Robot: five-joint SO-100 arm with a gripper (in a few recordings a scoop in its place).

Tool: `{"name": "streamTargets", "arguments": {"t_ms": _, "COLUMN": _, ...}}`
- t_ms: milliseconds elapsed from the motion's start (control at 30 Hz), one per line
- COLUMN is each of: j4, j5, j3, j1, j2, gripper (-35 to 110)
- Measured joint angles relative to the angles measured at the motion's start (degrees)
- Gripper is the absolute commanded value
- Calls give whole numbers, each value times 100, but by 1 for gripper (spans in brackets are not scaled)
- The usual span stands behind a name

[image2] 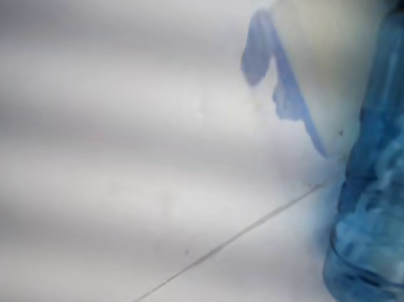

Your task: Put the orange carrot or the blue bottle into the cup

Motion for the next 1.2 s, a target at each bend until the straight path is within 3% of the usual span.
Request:
{"name": "streamTargets", "arguments": {"t_ms": 800, "j4": 1002, "j5": 35, "j3": -3674, "j1": 70, "j2": -3340, "gripper": 45}}
{"name": "streamTargets", "arguments": {"t_ms": 1200, "j4": 1072, "j5": 35, "j3": -4131, "j1": 105, "j2": -4122, "gripper": 45}}
